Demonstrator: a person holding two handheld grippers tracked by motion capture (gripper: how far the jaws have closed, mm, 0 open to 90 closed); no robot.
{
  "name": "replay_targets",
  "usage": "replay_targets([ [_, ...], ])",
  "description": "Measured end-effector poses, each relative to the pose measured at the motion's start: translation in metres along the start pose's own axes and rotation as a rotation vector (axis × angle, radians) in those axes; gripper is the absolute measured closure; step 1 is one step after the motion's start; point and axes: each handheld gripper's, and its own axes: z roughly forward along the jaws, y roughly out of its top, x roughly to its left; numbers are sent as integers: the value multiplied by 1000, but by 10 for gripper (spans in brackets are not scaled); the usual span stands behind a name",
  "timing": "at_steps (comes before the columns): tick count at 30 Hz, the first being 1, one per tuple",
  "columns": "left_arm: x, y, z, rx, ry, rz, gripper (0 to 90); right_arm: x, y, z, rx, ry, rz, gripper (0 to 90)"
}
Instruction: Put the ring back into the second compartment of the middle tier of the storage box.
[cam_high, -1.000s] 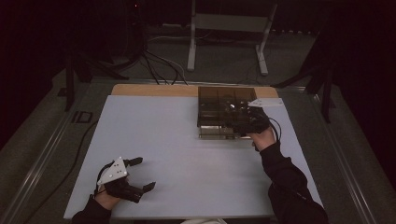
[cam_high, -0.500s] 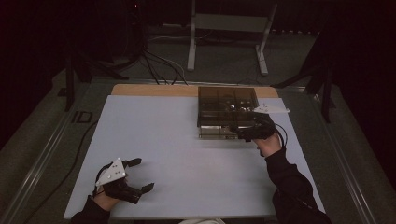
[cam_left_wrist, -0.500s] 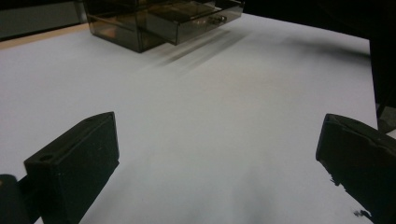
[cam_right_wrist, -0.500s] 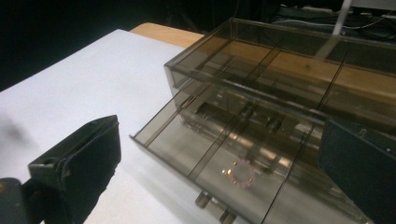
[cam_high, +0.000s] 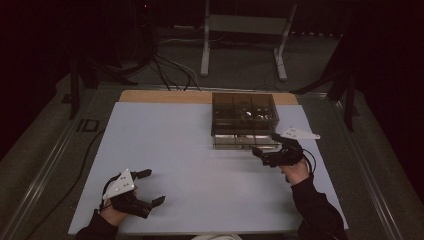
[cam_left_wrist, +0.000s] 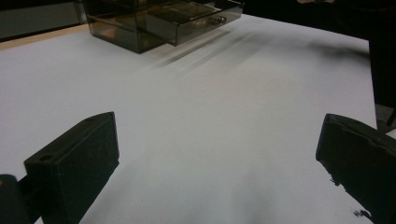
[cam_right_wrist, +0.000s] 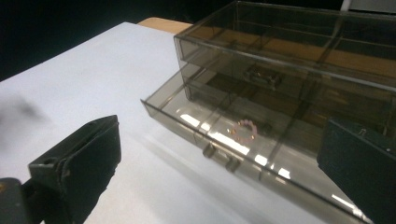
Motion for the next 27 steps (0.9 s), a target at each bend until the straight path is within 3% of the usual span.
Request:
replay_targets([
  [5,0,0,0,1,0,0,8,0,-10,-4,7,-8,-17,0],
  [16,0,0,0,-1,-1,3,8,0,-44,-15,4,11,0,0],
  [27,0,0,0,1,-3,5,8,-1,-66,-31,8,0,0,0],
])
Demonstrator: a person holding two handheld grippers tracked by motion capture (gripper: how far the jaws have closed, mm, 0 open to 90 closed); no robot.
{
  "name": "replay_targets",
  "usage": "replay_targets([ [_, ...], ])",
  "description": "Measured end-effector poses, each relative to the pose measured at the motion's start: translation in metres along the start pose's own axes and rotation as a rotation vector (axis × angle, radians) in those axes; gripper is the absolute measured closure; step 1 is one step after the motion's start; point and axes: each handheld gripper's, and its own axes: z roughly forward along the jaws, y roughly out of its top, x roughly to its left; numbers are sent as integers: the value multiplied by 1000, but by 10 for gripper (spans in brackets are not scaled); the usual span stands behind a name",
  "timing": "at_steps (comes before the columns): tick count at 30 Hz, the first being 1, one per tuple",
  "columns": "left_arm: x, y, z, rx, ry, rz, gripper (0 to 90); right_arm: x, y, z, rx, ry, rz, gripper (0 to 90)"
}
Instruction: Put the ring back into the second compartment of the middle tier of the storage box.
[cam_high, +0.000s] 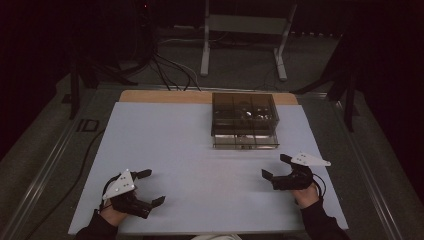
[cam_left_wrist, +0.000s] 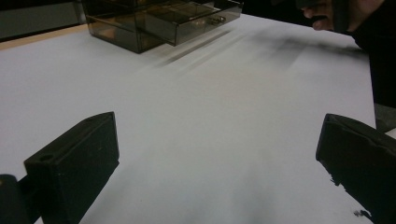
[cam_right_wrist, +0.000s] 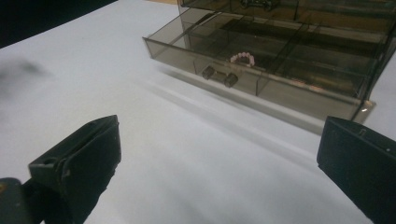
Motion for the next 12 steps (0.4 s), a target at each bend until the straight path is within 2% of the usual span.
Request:
replay_targets([
  [6,0,0,0,-1,1,1,8,0,-11,-7,5,4,-8,0],
  [12,0,0,1,1,0,0,8,-2,-21,-13,20,-15,-4,0],
])
